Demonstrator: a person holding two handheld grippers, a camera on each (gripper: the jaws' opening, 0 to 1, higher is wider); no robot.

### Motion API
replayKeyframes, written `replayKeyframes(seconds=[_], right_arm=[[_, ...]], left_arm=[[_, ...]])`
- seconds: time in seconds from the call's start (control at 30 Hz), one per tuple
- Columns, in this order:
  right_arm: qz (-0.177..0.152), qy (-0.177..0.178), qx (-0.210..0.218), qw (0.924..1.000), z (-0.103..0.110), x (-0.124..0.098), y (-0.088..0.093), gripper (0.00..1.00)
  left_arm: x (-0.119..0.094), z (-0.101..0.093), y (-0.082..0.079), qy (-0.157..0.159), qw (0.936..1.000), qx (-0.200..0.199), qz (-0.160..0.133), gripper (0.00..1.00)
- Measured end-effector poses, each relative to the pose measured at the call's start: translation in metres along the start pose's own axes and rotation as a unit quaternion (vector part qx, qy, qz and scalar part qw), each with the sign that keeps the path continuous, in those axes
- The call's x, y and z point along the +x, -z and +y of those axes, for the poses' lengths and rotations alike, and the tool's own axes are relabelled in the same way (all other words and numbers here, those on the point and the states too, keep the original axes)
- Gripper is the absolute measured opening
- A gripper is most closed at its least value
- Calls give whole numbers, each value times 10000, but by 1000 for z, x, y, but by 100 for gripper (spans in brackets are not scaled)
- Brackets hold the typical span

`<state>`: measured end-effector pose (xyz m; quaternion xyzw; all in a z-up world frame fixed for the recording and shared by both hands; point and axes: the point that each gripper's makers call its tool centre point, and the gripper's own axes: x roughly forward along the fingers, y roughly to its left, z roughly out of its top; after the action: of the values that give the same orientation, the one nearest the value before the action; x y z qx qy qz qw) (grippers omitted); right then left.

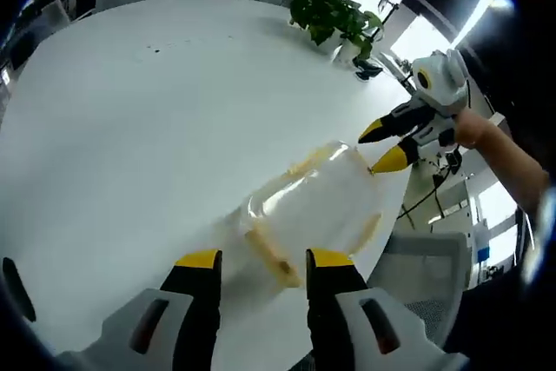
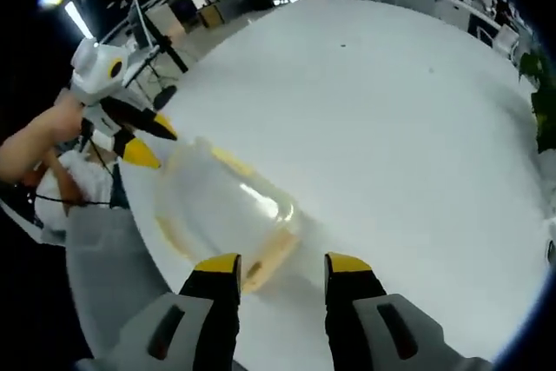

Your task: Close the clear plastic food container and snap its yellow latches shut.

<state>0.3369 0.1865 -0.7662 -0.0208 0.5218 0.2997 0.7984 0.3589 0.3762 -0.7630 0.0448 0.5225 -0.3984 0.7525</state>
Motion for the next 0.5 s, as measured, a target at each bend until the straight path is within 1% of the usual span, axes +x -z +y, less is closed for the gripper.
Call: replayKeyframes(seconds=[0.03, 0.1, 0.13, 0.17, 0.23, 0.27, 0.3, 0.4, 0.47, 0.5], right_arm=[[-62, 20, 23, 10000, 0, 1, -1, 35], [-206, -11, 245, 9995, 2, 2, -3, 35], [-258, -90, 388, 9989, 5, 3, -3, 35], [-263, -120, 440, 9986, 6, 4, -2, 35], [-268, -105, 471, 9985, 5, 5, -2, 35], [-279, -93, 490, 9984, 5, 5, -3, 35], [-298, -103, 543, 9980, 6, 5, -4, 35], [-344, -125, 667, 9971, 6, 4, -4, 35], [-386, -142, 819, 9958, 9, 4, -4, 34], [-375, -148, 892, 9952, 9, 4, -3, 34]], left_arm=[[1, 1, 1, -53, 10000, 23, -1, 36], [2, 2, 5, -95, 9999, -127, 18, 36], [2, 2, 5, -59, 9996, -288, -23, 36], [1, 1, 5, -27, 9992, -406, -50, 36], [1, -2, 4, 78, 9974, -699, -123, 35], [0, -1, 5, 53, 9968, -789, -137, 35], [0, 1, 4, -22, 9969, -770, -164, 35], [2, 1, 5, -32, 9960, -878, -148, 35], [4, -1, 3, -26, 9917, -1268, -232, 37], [5, -3, 1, 35, 9907, -1333, -284, 36]])
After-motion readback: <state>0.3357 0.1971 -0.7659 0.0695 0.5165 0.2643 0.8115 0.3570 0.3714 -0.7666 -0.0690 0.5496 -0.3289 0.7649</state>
